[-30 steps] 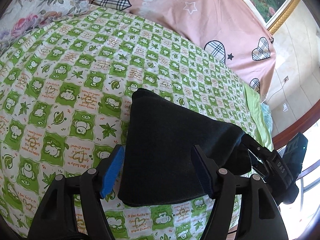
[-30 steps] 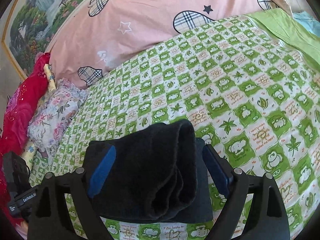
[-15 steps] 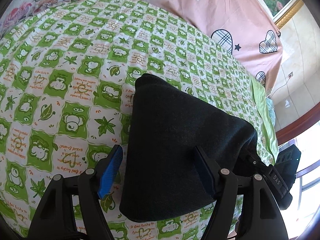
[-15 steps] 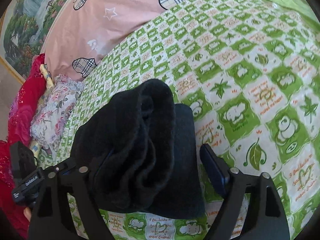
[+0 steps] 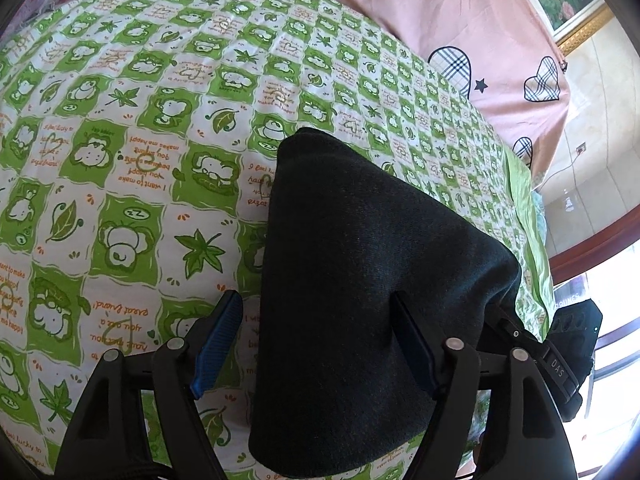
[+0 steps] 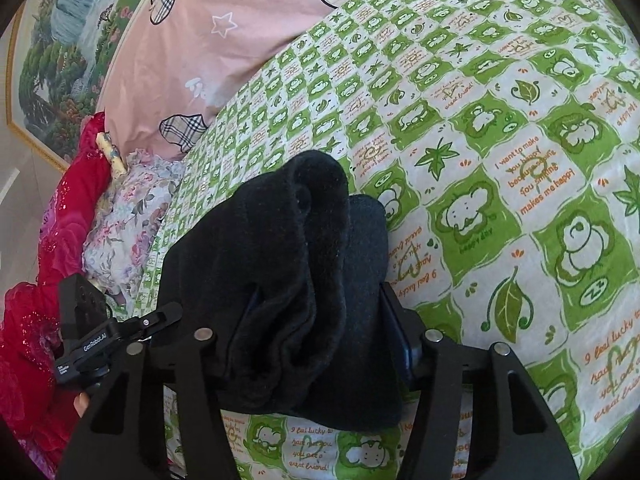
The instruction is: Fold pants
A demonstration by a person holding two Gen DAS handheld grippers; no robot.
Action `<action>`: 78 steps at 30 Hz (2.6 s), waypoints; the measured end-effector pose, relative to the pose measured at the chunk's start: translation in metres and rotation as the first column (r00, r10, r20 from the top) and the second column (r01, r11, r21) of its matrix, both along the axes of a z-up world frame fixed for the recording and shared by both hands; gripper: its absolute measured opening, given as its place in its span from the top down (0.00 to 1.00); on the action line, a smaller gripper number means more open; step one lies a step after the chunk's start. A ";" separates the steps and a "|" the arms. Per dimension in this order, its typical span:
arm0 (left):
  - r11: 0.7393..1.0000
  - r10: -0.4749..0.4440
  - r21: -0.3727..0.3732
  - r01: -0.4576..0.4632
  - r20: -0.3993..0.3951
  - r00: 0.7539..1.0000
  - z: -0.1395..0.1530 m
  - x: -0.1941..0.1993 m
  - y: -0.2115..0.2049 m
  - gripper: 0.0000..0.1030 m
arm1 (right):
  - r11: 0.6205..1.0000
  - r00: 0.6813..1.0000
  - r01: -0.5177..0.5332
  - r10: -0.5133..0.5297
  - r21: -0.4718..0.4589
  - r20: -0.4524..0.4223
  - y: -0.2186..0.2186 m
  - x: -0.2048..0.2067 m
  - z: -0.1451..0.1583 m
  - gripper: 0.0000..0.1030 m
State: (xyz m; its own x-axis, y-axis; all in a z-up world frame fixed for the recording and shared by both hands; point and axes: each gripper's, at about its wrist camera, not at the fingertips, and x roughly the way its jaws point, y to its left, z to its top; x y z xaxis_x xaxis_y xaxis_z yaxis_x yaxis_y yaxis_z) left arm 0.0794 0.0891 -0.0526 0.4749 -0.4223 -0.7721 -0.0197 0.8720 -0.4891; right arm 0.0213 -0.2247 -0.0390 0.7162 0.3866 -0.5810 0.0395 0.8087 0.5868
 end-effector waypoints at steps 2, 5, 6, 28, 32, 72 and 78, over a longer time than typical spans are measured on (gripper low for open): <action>1.000 -0.023 -0.019 0.023 0.000 1.000 -0.001 0.001 -0.002 0.40 | 1.000 1.000 -0.002 0.002 -0.004 0.003 0.001 0.000 0.000 0.44; 0.999 -0.026 -0.020 0.026 0.001 1.000 -0.002 0.003 -0.004 0.44 | 1.000 1.000 -0.003 0.003 -0.009 0.007 0.001 0.001 0.000 0.44; 0.999 -0.027 -0.024 0.027 0.002 1.000 -0.002 0.003 -0.004 0.46 | 1.000 1.000 -0.004 0.004 -0.009 0.009 0.001 0.001 0.000 0.44; 0.999 0.027 -0.042 -0.022 0.113 0.993 0.045 -0.032 0.022 0.70 | 0.997 0.992 -0.080 0.082 -0.021 0.100 0.033 0.004 0.030 0.55; 0.997 0.071 -0.038 -0.067 0.122 0.990 0.051 -0.035 0.040 0.70 | 0.992 0.986 -0.122 0.125 -0.030 0.107 0.050 0.014 0.034 0.55; 0.968 0.207 0.125 -0.220 0.107 0.972 0.030 0.000 0.110 0.52 | 0.953 0.955 -0.286 0.292 -0.101 0.049 0.114 0.121 0.017 0.38; 0.958 0.215 0.168 -0.232 0.115 0.970 0.031 -0.008 0.110 0.41 | 0.959 0.960 -0.267 0.273 -0.100 0.061 0.105 0.114 0.018 0.33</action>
State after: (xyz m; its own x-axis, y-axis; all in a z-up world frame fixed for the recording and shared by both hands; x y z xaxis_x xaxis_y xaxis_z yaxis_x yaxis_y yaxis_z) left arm 0.0717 0.1991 -0.0213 0.6158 -0.1560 -0.7723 -0.1857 0.9239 -0.3347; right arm 0.1350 -0.1196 -0.0207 0.6345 0.5202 -0.5717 -0.2282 0.8327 0.5044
